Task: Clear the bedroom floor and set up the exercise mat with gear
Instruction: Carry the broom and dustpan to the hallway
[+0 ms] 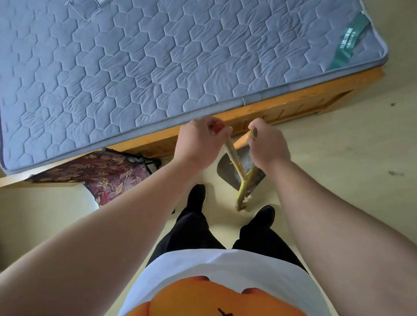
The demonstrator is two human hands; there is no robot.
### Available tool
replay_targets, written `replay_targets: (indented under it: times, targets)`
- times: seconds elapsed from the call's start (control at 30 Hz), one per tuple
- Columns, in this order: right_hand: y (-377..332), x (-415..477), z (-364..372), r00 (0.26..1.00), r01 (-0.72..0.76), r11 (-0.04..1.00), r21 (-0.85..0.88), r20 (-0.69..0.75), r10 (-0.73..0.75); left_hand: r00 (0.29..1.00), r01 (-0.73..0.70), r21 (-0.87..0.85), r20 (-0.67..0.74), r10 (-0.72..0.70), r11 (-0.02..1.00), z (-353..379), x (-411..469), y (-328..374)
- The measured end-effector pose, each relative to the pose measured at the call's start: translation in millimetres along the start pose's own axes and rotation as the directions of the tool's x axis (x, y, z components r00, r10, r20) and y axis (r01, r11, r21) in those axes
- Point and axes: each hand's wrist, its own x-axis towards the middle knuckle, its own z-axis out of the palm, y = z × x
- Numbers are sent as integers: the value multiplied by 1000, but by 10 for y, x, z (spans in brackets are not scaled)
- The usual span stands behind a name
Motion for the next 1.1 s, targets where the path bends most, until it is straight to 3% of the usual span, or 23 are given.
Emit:
replay_targets:
  times: [0.13, 0.27, 0.57, 0.73, 0.93, 1.1]
  targets:
    - [-28, -25, 45, 1000, 12, 1000, 14, -24, -11, 996, -93, 67, 9, 92, 993, 18, -3, -99]
    - [-89, -241, -62, 999, -29, 998, 64, -42, 32, 984, -166, 9, 72, 165, 986, -91, 19, -19]
    - [-191, -812, -563, 936, -79, 983, 167, -327, 131, 908, -346, -172, 185, 375, 922, -364, 184, 747]
    - [-230, -1174, -896, 820, -108, 962, 249, -526, 228, 780, -497, -330, 236, 580, 803, -329, 104, 1256]
    - [-112, -1471, -1189, 613, -146, 908, 394, -685, 395, 597, -691, -323, 251, 762, 647, -40, -129, 1951]
    - [166, -1629, -1435, 484, -172, 884, 434, -745, 460, 545, -705, -351, 287, 788, 616, 310, -327, 2504]
